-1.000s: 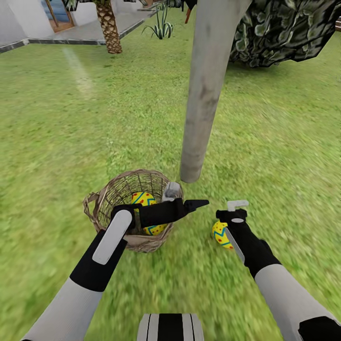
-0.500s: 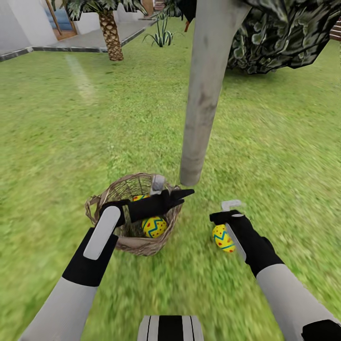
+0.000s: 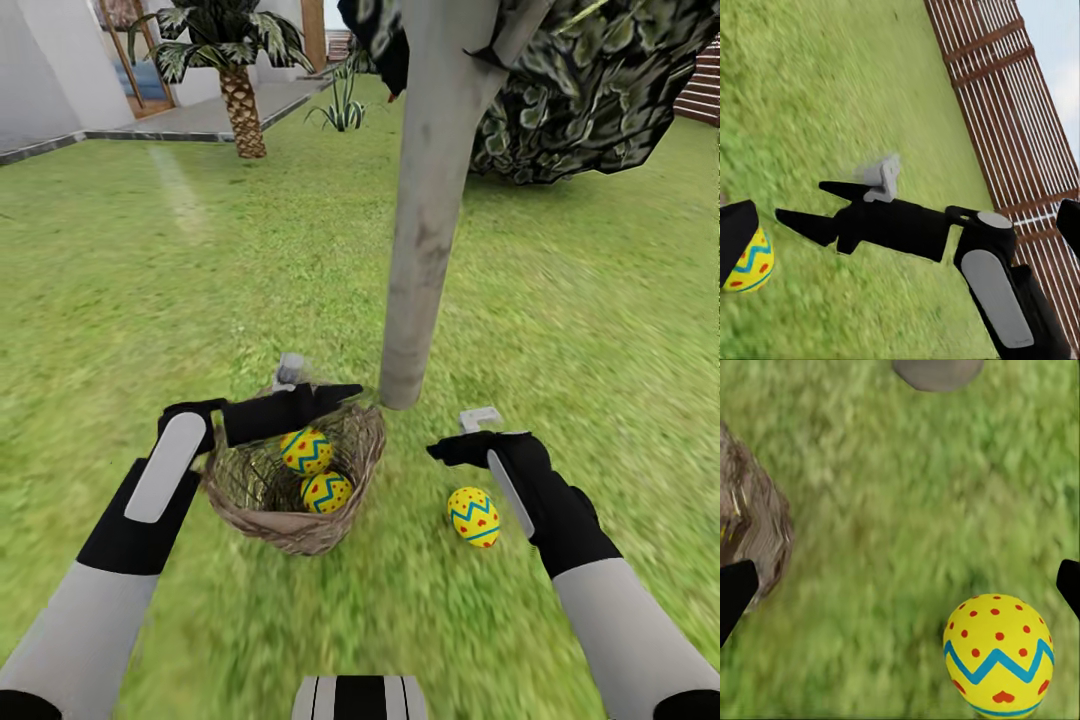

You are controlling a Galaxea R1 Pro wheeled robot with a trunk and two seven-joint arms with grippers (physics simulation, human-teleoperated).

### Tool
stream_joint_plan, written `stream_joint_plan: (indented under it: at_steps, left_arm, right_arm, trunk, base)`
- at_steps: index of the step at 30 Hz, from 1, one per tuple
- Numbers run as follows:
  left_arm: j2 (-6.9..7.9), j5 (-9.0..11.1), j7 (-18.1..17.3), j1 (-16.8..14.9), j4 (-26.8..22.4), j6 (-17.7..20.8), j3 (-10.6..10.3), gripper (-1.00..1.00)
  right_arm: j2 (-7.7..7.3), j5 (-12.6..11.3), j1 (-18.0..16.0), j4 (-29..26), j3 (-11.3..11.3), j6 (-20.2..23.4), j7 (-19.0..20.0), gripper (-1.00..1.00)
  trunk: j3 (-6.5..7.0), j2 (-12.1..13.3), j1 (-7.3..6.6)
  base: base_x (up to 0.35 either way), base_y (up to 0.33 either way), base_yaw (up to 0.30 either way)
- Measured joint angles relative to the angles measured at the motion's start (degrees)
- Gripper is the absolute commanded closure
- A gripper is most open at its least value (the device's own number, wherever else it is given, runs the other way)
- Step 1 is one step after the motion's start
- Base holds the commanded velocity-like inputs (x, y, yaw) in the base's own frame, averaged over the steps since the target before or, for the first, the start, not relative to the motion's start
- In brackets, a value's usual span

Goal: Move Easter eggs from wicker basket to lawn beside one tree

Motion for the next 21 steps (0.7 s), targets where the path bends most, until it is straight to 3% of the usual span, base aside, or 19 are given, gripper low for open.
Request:
stream_joint_plan:
  at_steps: [4,6,8,17,21]
  left_arm:
    - [6.76,0.00,-0.03,-0.54,0.00,0.56,3.06,-1.00]
    - [8.83,0.08,-0.02,-0.57,0.00,0.61,4.08,-1.00]
    - [12.15,0.09,-0.03,-0.59,0.00,0.63,4.77,-1.00]
    - [16.24,0.17,0.02,-0.59,-0.01,0.64,5.01,-1.00]
    - [16.96,0.23,0.00,-0.57,-0.02,0.64,5.20,-1.00]
  right_arm:
    - [0.28,0.02,0.00,-1.10,-0.50,1.04,3.06,-1.00]
    - [0.35,0.04,0.00,-1.18,-0.49,1.07,3.26,-1.00]
    - [0.41,0.03,0.06,-1.23,-0.48,1.09,3.40,-1.00]
    - [0.63,0.03,0.09,-4.69,-0.47,1.08,6.25,-1.00]
    - [1.89,0.05,0.08,-5.02,-0.46,1.07,6.37,-1.00]
  trunk:
    - [0.89,0.05,-0.10]
    - [1.33,0.08,-0.15]
    - [1.77,0.11,-0.21]
    - [3.77,0.23,-0.44]
    - [4.66,0.28,-0.54]
  base:
    - [0.000,0.000,0.000]
    - [0.000,0.000,0.000]
    - [0.000,0.000,0.000]
    - [0.000,0.000,0.000]
    - [0.000,0.000,0.170]
